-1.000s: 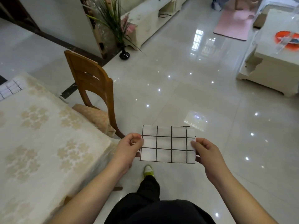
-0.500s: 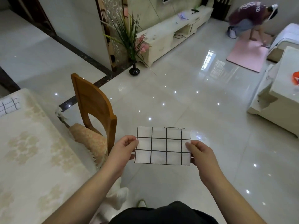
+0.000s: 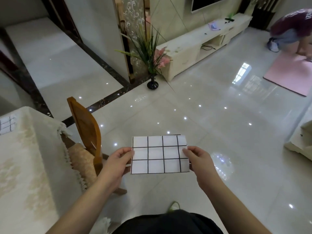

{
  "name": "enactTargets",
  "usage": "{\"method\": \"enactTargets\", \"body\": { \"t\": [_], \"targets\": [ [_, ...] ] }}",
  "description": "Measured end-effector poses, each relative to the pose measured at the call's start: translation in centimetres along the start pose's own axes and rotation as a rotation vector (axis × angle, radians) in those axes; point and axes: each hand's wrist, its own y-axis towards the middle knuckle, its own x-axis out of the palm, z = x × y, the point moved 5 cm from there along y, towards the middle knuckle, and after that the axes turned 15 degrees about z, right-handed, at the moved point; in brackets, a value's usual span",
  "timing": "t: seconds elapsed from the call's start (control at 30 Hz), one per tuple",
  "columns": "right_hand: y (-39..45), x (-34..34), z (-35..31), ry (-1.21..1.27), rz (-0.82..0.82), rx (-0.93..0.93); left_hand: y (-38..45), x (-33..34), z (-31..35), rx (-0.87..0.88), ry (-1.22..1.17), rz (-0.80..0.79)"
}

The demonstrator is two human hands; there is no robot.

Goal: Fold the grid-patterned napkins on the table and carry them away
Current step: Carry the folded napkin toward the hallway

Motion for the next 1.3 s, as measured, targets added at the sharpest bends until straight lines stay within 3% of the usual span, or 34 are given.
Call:
{"method": "enactTargets", "body": {
  "t": [0.33, 0.77, 1.03, 1.3],
  "targets": [
    [8.5, 5.7, -6.8, -0.108, -0.17, -0.082, 5.0, 1.9, 4.4, -0.038, -0.201, 0.198],
    [16.6, 21.4, -13.6, -0.238, -0.332, -0.147, 17.2, -2.0, 10.8, -0.021, -0.34, 0.322],
    [20.4, 29.9, -16.8, -0.263, -0.341, -0.123, 23.7, -4.5, 15.3, 0.036, -0.273, 0.379],
    [25.6, 39.1, -19.2, -0.305, -0.464, -0.119, 30.1, -6.2, 18.2, 0.071, -0.227, 0.522]
  ]
}}
